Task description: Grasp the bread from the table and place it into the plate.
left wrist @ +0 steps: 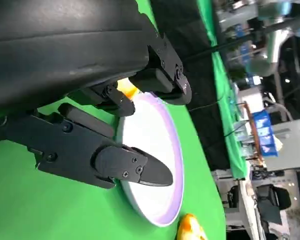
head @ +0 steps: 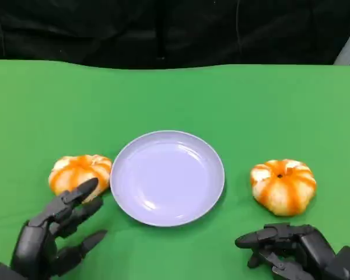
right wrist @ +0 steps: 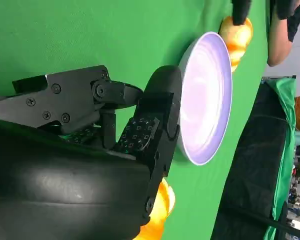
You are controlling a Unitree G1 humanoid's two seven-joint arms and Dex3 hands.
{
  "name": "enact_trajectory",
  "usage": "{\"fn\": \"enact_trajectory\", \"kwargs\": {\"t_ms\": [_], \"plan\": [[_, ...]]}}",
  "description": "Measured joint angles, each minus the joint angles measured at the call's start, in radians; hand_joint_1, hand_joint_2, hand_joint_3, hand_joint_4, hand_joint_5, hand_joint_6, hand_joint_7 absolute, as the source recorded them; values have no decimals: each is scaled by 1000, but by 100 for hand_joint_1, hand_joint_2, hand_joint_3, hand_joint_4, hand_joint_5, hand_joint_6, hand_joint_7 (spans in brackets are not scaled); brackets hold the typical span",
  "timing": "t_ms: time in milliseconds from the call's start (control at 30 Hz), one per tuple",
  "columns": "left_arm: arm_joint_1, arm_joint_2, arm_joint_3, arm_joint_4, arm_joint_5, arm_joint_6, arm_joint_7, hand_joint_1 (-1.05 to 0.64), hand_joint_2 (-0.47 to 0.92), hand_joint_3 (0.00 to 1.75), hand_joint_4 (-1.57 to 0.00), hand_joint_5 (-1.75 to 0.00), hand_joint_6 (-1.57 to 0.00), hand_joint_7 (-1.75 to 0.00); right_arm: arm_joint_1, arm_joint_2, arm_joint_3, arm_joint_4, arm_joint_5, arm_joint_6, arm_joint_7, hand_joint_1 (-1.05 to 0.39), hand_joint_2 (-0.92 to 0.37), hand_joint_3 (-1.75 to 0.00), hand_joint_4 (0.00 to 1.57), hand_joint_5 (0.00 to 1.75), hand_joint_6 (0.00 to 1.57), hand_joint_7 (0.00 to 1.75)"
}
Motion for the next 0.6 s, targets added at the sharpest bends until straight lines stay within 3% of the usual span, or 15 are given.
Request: {"fn": "enact_trajectory", "kwargs": {"t_ms": [233, 600], "plan": [[-29, 24, 23, 33, 36, -67, 35, -61, 92, 19, -63, 0, -61, -2, 0, 0, 0, 0, 0, 1, 0, -7, -92, -39, 81, 118, 119, 15], [-79, 106, 21, 92, 337, -187, 321, -58, 88, 1, -62, 0, -72, -2, -1, 0, 1, 0, -1, 1, -3, -6, -92, -40, 81, 118, 119, 15]]}}
